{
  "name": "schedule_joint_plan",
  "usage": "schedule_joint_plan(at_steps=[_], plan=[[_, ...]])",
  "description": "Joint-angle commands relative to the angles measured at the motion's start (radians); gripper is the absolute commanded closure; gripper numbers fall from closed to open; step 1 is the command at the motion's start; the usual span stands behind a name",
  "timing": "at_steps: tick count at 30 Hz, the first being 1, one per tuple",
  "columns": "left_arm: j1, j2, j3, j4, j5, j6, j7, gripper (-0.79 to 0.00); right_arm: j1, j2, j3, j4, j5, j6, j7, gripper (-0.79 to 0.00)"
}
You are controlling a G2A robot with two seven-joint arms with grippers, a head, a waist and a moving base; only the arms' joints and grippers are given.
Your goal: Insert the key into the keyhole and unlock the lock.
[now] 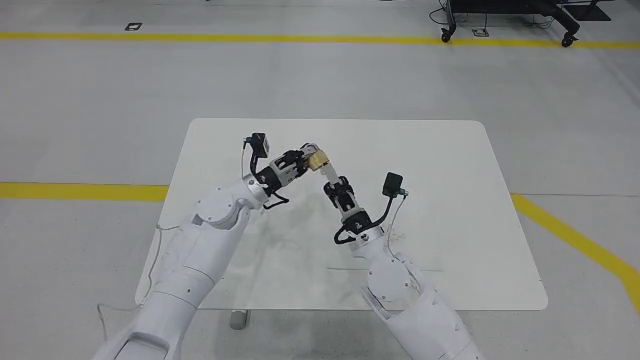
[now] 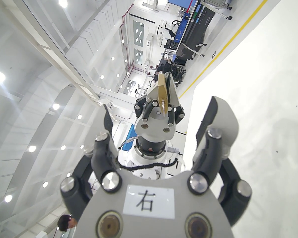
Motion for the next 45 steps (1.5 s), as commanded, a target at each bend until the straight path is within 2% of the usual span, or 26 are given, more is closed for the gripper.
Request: schedule_joint_plan(at_steps=[1,4,9,13,15,19,26,35,45], plan=[[-0.004,-0.003,0.0,0.016,-0.033,0.067,0.005,0.0,-0.018,0.002,0.022,-0.027,0.062,-0.021,0.018,-0.785],[-0.01,-0.011,-0.02,0.062,-0.192,0.163,-0.033,0.0,-0.051,0.011,0.074,-0.075,0.108,-0.042,0.057,-0.785],[-0.056,-0.017,-0.011,0.137,-0.229,0.283,-0.081,0.0,-0.11,0.026,0.132,-0.168,0.191,-0.098,0.186,-0.785],[-0.075,-0.031,0.0,0.201,-0.368,0.398,-0.223,0.0,-0.114,0.031,0.134,-0.185,0.197,-0.12,0.264,-0.785],[-0.094,-0.04,0.008,0.244,-0.425,0.449,-0.296,0.0,-0.093,0.031,0.113,-0.17,0.151,-0.117,0.299,-0.785],[-0.134,-0.055,0.046,0.323,-0.46,0.532,-0.415,0.0,-0.056,0.026,0.076,-0.125,0.087,-0.13,0.306,-0.785],[-0.189,-0.073,0.071,0.42,-0.469,0.517,-0.457,0.0,-0.042,0.023,0.066,-0.12,0.032,-0.154,0.269,-0.785],[-0.216,-0.086,0.076,0.482,-0.486,0.493,-0.476,0.0,-0.071,0.028,0.081,-0.18,0.023,-0.185,0.269,-0.785],[-0.227,-0.096,0.091,0.503,-0.479,0.495,-0.541,0.0,-0.009,0.019,0.068,-0.06,-0.002,-0.157,0.223,-0.785]])
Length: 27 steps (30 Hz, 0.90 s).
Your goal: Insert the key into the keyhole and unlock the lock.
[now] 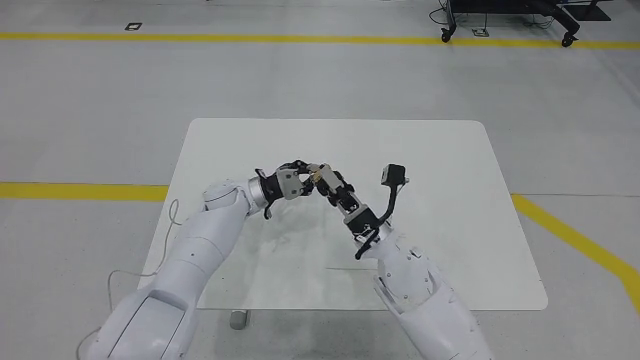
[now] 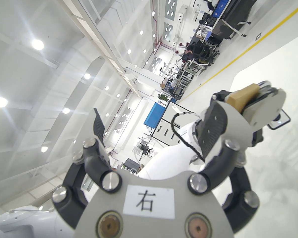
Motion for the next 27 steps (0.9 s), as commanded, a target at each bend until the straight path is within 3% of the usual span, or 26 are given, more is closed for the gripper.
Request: schedule_joint_plan(at_steps=[1,7,9,11,13,15,20,27], plan=[[-0.003,-0.002,0.002,0.003,0.004,-0.009,-0.004,0.0,-0.001,-0.001,0.0,0.0,-0.008,-0.004,-0.014,-0.785],[-0.014,0.001,-0.002,0.003,0.05,-0.112,0.059,0.0,-0.068,0.008,0.037,-0.097,0.103,-0.035,0.034,-0.785],[-0.011,0.003,-0.014,-0.002,0.045,-0.148,0.074,0.0,-0.092,0.012,0.051,-0.122,0.247,-0.013,0.117,-0.785],[-0.002,0.005,-0.031,-0.021,0.028,-0.203,0.07,0.0,-0.097,0.019,0.078,-0.119,0.438,0.086,0.243,-0.776],[0.004,0.009,-0.039,-0.039,0.041,-0.255,0.057,0.0,-0.081,0.023,0.121,-0.088,0.612,0.206,0.315,-0.449],[0.015,0.011,-0.047,-0.057,0.035,-0.28,0.034,0.0,-0.061,0.025,0.148,-0.057,0.731,0.281,0.372,-0.332],[0.031,0.012,-0.059,-0.076,0.016,-0.29,0.02,0.0,-0.034,0.031,0.166,-0.016,0.802,0.342,0.478,-0.351],[0.035,0.013,-0.06,-0.092,0.031,-0.3,-0.007,0.0,-0.006,0.033,0.148,0.009,0.804,0.398,0.495,-0.348]])
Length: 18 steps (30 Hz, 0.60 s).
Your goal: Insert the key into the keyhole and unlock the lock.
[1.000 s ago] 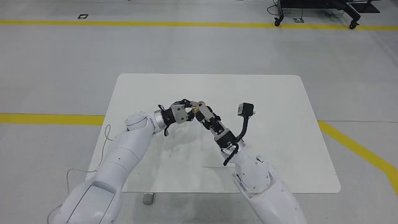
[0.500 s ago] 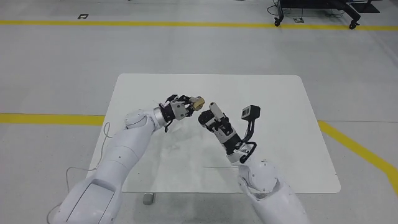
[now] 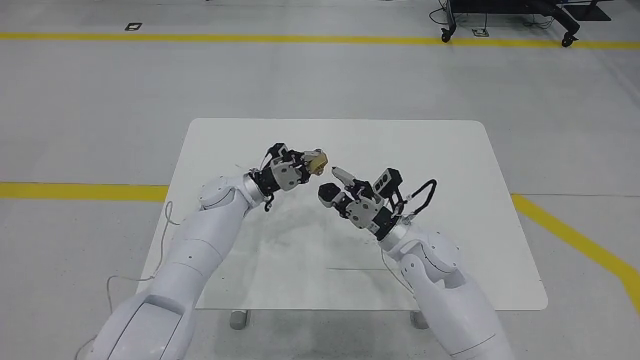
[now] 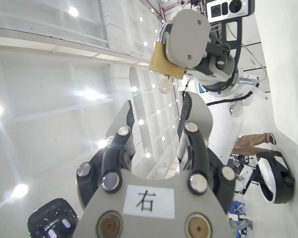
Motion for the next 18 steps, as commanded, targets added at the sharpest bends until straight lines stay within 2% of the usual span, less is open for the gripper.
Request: schedule_joint_plan(at_steps=[1,6,10,15,16,17,18], plan=[[0.002,0.0,0.0,-0.002,0.003,0.0,-0.001,0.0,0.009,-0.001,-0.01,0.007,0.001,0.009,0.003,-0.348],[0.003,-0.001,0.0,-0.004,0.008,0.004,0.003,0.0,0.027,-0.001,-0.032,0.023,-0.004,0.022,0.011,-0.351],[0.004,-0.002,0.0,-0.007,0.014,0.004,0.002,0.0,0.033,-0.001,-0.035,0.027,-0.004,0.021,-0.002,-0.323],[0.003,-0.003,0.005,-0.01,0.024,0.003,-0.003,0.0,0.034,0.0,-0.033,0.035,0.004,0.022,-0.015,-0.172],[0.003,-0.004,0.004,-0.01,0.024,0.003,-0.004,0.0,0.034,0.0,-0.034,0.035,0.007,0.022,-0.015,-0.123],[0.003,-0.004,0.005,-0.009,0.027,0.003,-0.004,0.0,0.034,0.0,-0.034,0.036,0.012,0.023,-0.012,-0.006],[0.002,-0.004,0.005,-0.008,0.028,0.003,-0.004,0.0,0.034,0.001,-0.034,0.038,0.016,0.024,-0.011,0.0]])
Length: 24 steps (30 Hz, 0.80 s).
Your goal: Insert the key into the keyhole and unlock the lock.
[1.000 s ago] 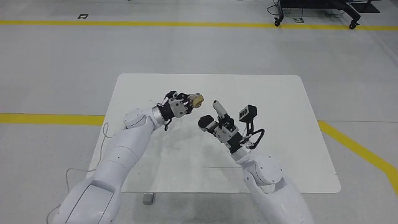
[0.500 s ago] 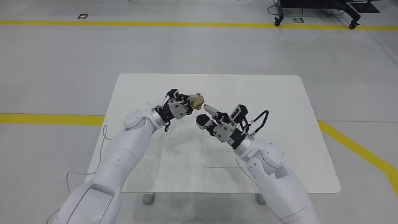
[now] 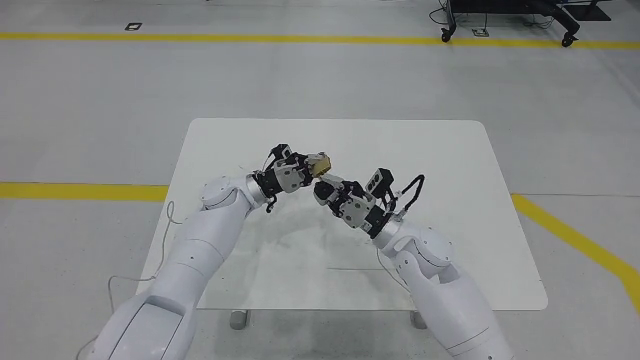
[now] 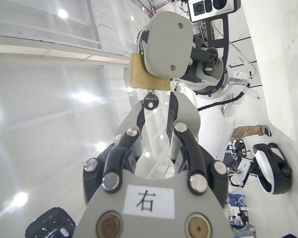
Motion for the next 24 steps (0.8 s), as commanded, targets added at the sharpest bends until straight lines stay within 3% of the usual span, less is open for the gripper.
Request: schedule_joint_plan(at_steps=[1,24], plan=[[-0.001,0.0,0.0,0.001,0.002,0.0,-0.001,0.0,0.0,0.0,0.0,0.004,0.008,0.002,0.003,0.0],[-0.007,-0.002,0.012,-0.008,0.064,-0.032,-0.01,0.0,0.019,0.0,-0.01,0.028,0.025,-0.008,-0.071,0.0]])
